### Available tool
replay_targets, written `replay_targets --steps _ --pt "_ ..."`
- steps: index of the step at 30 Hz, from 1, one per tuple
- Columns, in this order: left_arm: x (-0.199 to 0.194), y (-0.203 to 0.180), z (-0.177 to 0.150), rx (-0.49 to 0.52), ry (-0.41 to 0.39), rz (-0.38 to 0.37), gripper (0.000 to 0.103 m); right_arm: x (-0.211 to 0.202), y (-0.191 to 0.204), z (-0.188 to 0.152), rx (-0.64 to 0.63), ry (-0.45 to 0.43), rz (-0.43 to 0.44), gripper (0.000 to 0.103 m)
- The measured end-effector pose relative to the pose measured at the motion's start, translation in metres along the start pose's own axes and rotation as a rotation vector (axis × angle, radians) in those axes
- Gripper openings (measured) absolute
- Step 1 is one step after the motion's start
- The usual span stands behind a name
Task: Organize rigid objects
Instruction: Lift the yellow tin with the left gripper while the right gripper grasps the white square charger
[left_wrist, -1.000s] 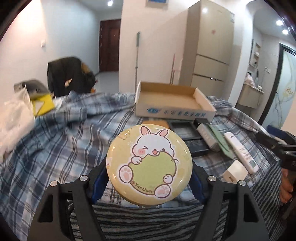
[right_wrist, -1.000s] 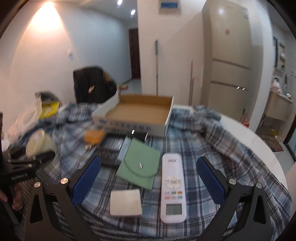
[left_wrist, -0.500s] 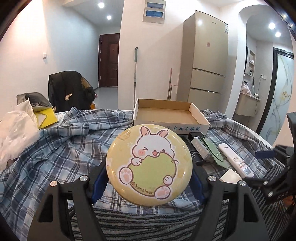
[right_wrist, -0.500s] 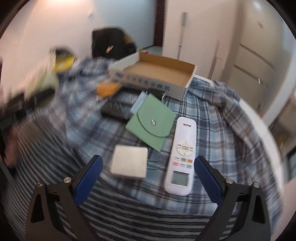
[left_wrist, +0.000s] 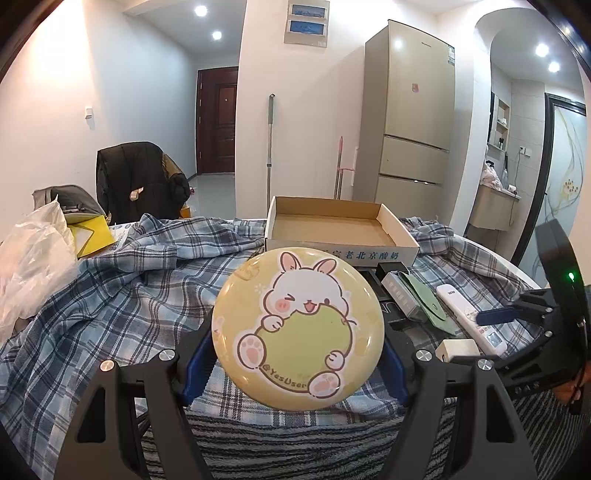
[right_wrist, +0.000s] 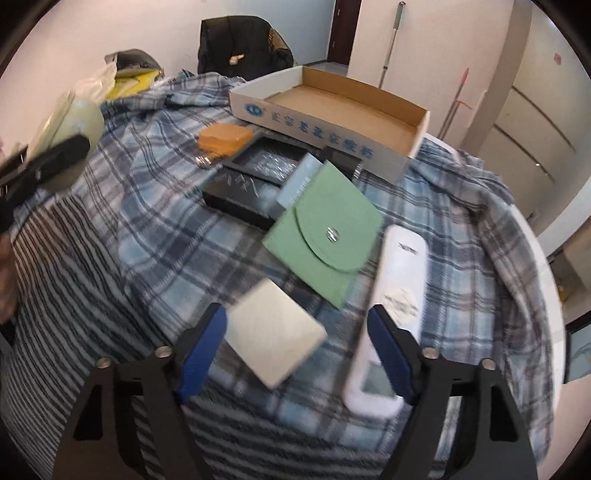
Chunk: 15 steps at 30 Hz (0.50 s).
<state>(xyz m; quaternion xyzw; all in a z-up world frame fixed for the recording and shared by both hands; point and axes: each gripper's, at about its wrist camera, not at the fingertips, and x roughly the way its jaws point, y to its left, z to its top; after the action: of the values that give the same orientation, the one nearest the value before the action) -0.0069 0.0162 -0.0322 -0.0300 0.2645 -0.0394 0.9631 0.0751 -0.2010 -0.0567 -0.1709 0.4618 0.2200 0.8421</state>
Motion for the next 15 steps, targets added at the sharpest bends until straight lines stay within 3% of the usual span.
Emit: replay_targets --steps 3,15 --pt "0.0 0.0 0.0 0.0 0.0 0.001 0.077 0.005 0.005 0.003 -0.013 0.002 0.05 0.056" --pt "0.002 -0.002 -0.001 0.003 0.01 -0.004 0.077 -0.008 -0.005 -0.014 -0.031 0.052 0.16 0.055"
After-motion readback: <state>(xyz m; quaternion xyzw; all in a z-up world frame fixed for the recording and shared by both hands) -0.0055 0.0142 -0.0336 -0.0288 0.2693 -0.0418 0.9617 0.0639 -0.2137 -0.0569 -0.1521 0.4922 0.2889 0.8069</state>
